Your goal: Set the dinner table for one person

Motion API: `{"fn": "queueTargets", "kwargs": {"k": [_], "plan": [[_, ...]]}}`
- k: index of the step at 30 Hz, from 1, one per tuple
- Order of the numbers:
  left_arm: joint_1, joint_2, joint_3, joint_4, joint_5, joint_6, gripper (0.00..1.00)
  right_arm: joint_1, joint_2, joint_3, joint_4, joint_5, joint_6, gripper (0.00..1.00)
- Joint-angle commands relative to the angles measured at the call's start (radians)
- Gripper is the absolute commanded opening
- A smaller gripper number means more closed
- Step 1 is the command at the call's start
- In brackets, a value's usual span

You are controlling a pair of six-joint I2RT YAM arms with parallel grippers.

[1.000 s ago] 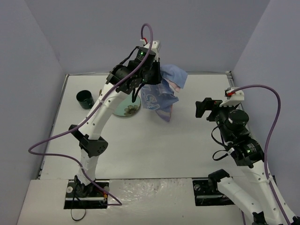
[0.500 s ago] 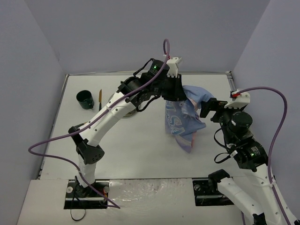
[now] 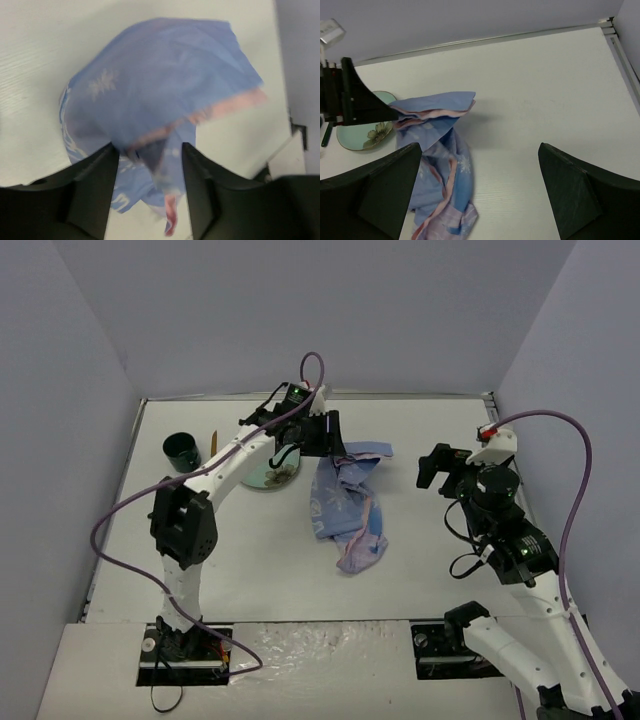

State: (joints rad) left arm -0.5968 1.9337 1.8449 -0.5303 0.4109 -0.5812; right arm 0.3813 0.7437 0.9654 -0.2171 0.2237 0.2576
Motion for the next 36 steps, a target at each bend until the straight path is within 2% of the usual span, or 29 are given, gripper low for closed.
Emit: {"fn": "queueTargets", "kwargs": {"k": [1,4,6,10,12,16,21,23,29,36], "plan": [[0.051,0.147,0.096,0.043,-0.031,0.073,0.66,0.007,0.074,-0.023,0.007,-0.042,0.086,1.00],[0.053,0.219,0.209,0.007,-0.027,0.073,0.89,0.006,0.138,-0.035,-0.027,-0.100,0.138,1.00],[0.052,0.216,0.268,-0.001,-0.031,0.072,0.97,0.007,0.173,-0.047,-0.049,-0.150,0.156,1.00],[0.050,0.135,0.268,-0.014,-0.066,0.076,0.97,0.014,0.280,-0.091,-0.063,-0.296,0.203,0.99],[0.047,0.086,0.237,-0.026,-0.093,0.090,0.97,0.044,0.301,-0.112,-0.060,-0.299,0.224,0.97],[0.028,-0.131,0.057,-0.044,-0.243,0.162,0.97,0.204,0.334,-0.134,-0.062,-0.160,0.274,0.91],[0.034,-0.347,-0.201,-0.094,-0.479,0.186,0.97,0.400,0.450,-0.129,-0.065,-0.042,0.386,0.91],[0.037,-0.409,-0.277,-0.101,-0.521,0.191,0.97,0.457,0.492,-0.116,-0.072,-0.004,0.431,0.90],[0.049,-0.609,-0.524,-0.132,-0.573,0.166,0.97,0.602,0.656,-0.051,-0.127,0.091,0.575,0.84],[0.059,-0.687,-0.630,-0.156,-0.586,0.130,0.97,0.644,0.766,0.021,-0.154,0.128,0.614,0.76]]}}
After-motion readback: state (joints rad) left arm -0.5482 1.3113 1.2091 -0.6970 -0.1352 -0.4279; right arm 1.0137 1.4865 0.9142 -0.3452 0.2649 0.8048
